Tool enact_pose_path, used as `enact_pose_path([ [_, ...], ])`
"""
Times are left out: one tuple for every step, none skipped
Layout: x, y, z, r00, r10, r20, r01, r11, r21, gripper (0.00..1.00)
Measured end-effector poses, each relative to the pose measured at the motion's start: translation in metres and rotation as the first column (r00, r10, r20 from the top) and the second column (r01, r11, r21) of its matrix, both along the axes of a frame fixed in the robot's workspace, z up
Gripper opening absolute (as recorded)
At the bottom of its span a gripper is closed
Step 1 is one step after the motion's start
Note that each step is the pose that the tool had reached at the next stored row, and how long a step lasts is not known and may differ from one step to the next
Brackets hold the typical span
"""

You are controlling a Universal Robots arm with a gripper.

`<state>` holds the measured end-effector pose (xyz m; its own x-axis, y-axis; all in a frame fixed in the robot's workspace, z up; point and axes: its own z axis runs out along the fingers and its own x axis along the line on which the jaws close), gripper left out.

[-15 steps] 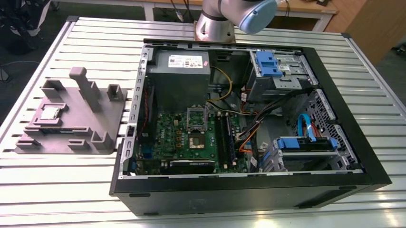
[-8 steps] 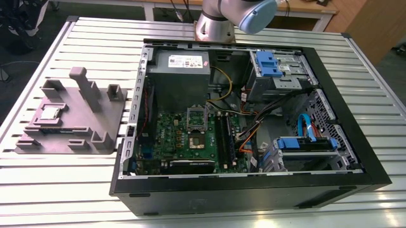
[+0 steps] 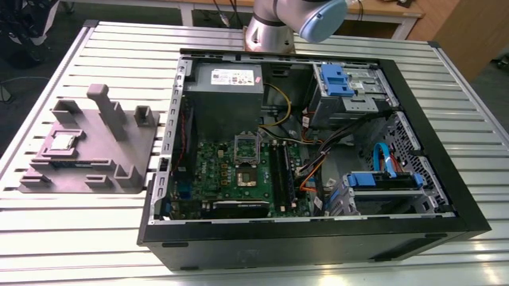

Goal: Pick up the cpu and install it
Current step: 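Reach for the cpu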

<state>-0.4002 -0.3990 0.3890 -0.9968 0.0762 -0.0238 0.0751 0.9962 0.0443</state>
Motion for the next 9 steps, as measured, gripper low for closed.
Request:
enact_pose_path([
  [-0.0003,0.0,0.0,1.0,0.0,0.0001,0.0,1.0,0.0001,0.11],
  [-0.0005,0.0,0.0,1.0,0.0,0.0,0.0,1.0,0.0,0.11],
  [-0.0008,0.0,0.0,1.0,0.0,0.0,0.0,1.0,0.0,0.11],
  [-0.0011,0.0,-0.0001,1.0,0.0,0.0,0.0,1.0,0.0,0.11],
  [-0.0014,0.0,0.0,1.0,0.0,0.0,0.0,1.0,0.0,0.11],
  [-0.0018,0.0,0.0,1.0,0.0,-0.0001,0.0,1.0,0.0,0.11],
  [-0.0021,0.0,0.0,1.0,0.0,-0.0001,0.0,1.0,0.0,0.11],
  [-0.0024,0.0,0.0,1.0,0.0,-0.0001,0.0,1.0,0.0,0.11],
  [-0.0029,0.0,-0.0001,1.0,0.0,0.0,0.0,1.0,0.0,0.11],
])
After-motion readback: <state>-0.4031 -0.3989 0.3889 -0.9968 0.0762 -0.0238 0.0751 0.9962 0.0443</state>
